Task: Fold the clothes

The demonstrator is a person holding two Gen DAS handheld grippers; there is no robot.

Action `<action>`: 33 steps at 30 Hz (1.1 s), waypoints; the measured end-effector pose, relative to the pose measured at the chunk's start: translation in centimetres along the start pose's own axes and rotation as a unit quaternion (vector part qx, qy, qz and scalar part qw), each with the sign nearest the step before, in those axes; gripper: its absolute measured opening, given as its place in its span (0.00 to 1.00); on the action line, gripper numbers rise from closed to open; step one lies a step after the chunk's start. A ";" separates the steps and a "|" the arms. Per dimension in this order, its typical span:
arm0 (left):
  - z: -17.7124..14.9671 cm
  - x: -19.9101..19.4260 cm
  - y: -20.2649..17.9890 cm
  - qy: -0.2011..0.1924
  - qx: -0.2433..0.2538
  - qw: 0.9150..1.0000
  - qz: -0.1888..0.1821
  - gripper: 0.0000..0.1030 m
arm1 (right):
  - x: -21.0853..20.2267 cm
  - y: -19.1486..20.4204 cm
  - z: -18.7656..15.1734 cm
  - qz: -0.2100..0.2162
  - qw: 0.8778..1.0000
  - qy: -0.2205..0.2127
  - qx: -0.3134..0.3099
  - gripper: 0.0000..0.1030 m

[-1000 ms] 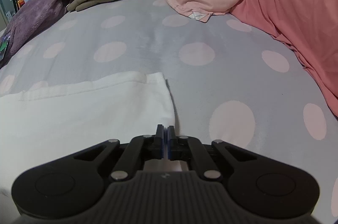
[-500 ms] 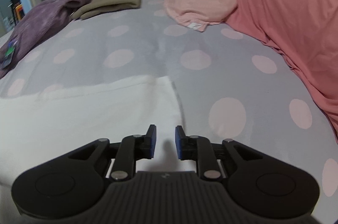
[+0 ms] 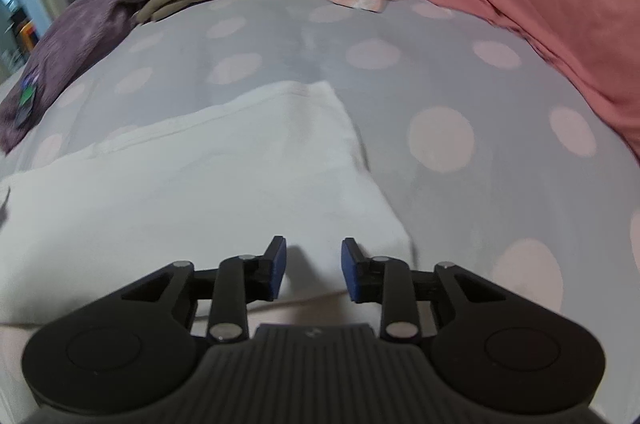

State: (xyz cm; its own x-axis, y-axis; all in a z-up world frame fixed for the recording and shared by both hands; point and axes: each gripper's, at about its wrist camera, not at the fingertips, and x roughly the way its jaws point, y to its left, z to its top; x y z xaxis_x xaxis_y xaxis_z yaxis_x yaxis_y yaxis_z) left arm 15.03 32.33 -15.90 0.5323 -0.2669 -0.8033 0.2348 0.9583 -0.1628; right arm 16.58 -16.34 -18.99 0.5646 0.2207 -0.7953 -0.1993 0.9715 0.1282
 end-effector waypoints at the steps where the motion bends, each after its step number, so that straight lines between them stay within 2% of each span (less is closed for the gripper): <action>1: 0.2 0.4 -0.4 0.002 0.007 1.000 -0.005 0.45 | -0.1 -0.4 -0.1 -0.001 1.000 0.002 0.015 0.37; 5: 1.2 2.0 -2.0 0.016 0.034 0.999 -0.021 0.46 | -0.3 -1.7 -0.8 0.006 0.997 0.008 0.076 0.40; 8: 2.1 3.0 -3.3 0.024 0.055 0.998 -0.035 0.46 | -0.3 -2.0 -1.5 0.007 0.995 0.013 0.095 0.42; 13: 4.2 5.4 -6.4 0.024 0.072 0.994 -0.076 0.46 | -0.1 -2.6 -2.4 0.013 0.989 0.018 0.148 0.45; 15: 5.3 6.8 -8.1 0.029 0.080 0.992 -0.096 0.46 | 0.0 -3.1 -2.4 0.019 0.982 0.017 0.187 0.45; 19: 7.2 9.6 -12.2 0.041 0.091 0.985 -0.137 0.46 | 0.2 -4.1 -2.7 0.029 0.961 0.008 0.276 0.46; 24: 8.9 13.3 -16.4 0.079 0.082 0.974 -0.196 0.46 | 0.6 -4.7 -3.5 0.024 0.935 -0.010 0.354 0.47; 28: 10.1 15.7 -19.3 0.103 0.084 0.965 -0.226 0.48 | 1.0 -4.8 -3.8 0.021 0.924 -0.033 0.380 0.47; 33: 11.3 18.2 -21.0 0.117 0.090 0.959 -0.242 0.50 | 1.3 -5.0 -4.4 0.025 0.916 -0.052 0.398 0.47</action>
State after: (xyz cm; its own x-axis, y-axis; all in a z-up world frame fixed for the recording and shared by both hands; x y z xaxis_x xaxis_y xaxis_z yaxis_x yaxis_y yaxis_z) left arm 28.96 6.18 -20.59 0.1333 -0.6259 -0.7684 0.5568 0.6887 -0.4644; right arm 14.80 -21.25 -23.31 0.6516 0.2341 -0.7215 0.3963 0.7060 0.5870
